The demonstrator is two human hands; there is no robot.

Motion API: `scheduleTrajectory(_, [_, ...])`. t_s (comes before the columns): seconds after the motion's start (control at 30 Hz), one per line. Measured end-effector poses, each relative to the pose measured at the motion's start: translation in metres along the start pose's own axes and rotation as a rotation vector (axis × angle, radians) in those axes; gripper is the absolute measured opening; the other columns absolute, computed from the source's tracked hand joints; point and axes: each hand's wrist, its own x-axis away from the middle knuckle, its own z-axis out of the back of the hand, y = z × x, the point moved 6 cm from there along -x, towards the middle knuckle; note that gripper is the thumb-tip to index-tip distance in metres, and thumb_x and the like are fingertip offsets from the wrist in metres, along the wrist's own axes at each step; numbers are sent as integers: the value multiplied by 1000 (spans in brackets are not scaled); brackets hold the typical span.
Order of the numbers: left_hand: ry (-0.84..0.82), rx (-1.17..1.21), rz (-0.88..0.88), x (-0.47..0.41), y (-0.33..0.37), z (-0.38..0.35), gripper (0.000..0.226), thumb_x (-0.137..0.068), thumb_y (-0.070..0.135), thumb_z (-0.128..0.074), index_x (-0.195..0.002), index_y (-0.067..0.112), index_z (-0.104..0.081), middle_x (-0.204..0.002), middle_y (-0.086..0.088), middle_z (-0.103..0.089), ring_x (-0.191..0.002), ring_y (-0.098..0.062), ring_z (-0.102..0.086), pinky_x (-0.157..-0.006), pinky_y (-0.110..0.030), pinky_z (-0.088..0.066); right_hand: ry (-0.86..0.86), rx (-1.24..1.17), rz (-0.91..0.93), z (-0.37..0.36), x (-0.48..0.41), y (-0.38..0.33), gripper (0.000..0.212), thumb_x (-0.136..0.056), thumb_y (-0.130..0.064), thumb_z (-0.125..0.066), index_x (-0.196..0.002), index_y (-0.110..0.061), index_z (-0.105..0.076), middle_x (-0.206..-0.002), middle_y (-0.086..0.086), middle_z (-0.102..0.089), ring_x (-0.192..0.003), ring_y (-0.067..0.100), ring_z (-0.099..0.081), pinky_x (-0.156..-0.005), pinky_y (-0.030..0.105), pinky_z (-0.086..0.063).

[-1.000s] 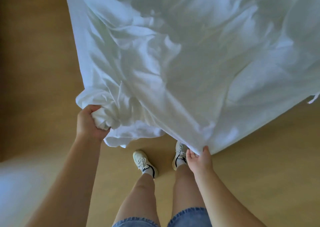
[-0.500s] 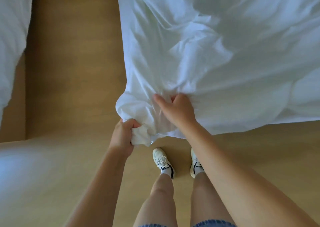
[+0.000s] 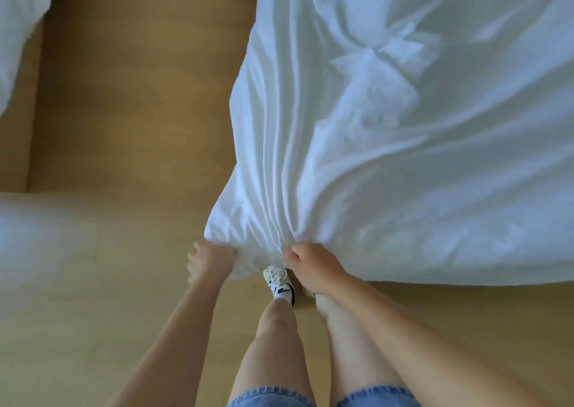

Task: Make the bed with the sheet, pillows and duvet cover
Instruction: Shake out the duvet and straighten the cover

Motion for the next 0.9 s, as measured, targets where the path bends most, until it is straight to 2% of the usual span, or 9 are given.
scheduleTrajectory(0.1, [159,-97,-333,9,76,1,63,-82,25,-60,-139,15,-35,-139,-13,-39,-130,-32,-33,-107,-46,-25,345,-141,6,46,-4,9,34,-92,-23,-50,-60,-14,-43,-60,4,-46,-64,25,-45,-59,34,-31])
scheduleTrajectory(0.17, [84,-1,-530,21,133,-11,56,-86,35,-58,-136,14,-43,-134,-12,-48,-125,-30,-43,-104,-43,-34,694,-269,-17,102,-1,19,29,-89,-22,-58,-65,-15,-43,-66,3,-47,-67,24,-45,-60,30,-25])
scheduleTrajectory(0.23, [-26,-2,-559,30,177,-32,61,-85,50,-57,-132,11,-48,-129,-9,-54,-119,-28,-51,-98,-39,-41,894,-394,-86,155,-10,36,27,-87,-30,-64,-79,-7,-51,-81,9,-55,-79,27,-53,-65,28,-29])
scheduleTrajectory(0.33, [-46,-119,-572,34,224,-56,44,-89,46,-52,-114,10,-57,-110,-8,-60,-107,-30,-57,-84,-35,-45,806,-434,-223,194,-47,54,42,-85,-43,-62,-86,-1,-58,-88,8,-61,-84,21,-56,-70,28,-37])
scheduleTrajectory(0.4, [-55,-173,-560,32,240,-63,22,-94,30,-45,-87,11,-55,-86,-3,-57,-91,-28,-56,-69,-29,-38,663,-332,-229,201,-71,52,34,-89,-36,-58,-67,-11,-52,-68,-1,-54,-74,17,-49,-62,25,-30])
scheduleTrajectory(0.5, [-13,-150,-625,43,259,-58,28,-94,20,-41,-66,14,-44,-67,3,-47,-73,-22,-48,-61,-30,-33,576,-464,-191,208,-84,49,37,-91,-17,-52,-55,-17,-42,-54,-3,-44,-63,20,-45,-52,25,-30])
scheduleTrajectory(0.67, [141,41,-797,98,269,-25,27,-93,16,-50,-66,14,-50,-67,6,-49,-61,-10,-45,-54,-21,-32,687,-797,-13,225,-40,62,31,-86,-12,-50,-59,1,-39,-54,8,-40,-52,15,-38,-49,24,-32])
scheduleTrajectory(0.8, [334,254,-1038,166,303,9,21,-87,16,-53,-68,24,-56,-67,10,-55,-66,0,-52,-58,-11,-37,911,-1016,24,274,13,100,27,-75,-18,-47,-55,-12,-30,-43,-7,-34,-42,7,-32,-42,19,-30])
scheduleTrajectory(0.9, [164,142,-1013,178,346,-20,17,-87,28,-47,-77,26,-60,-76,12,-61,-76,0,-58,-61,-11,-38,896,-1105,40,296,28,111,26,-72,-19,-47,-51,-21,-31,-44,-9,-32,-44,8,-32,-43,21,-28])
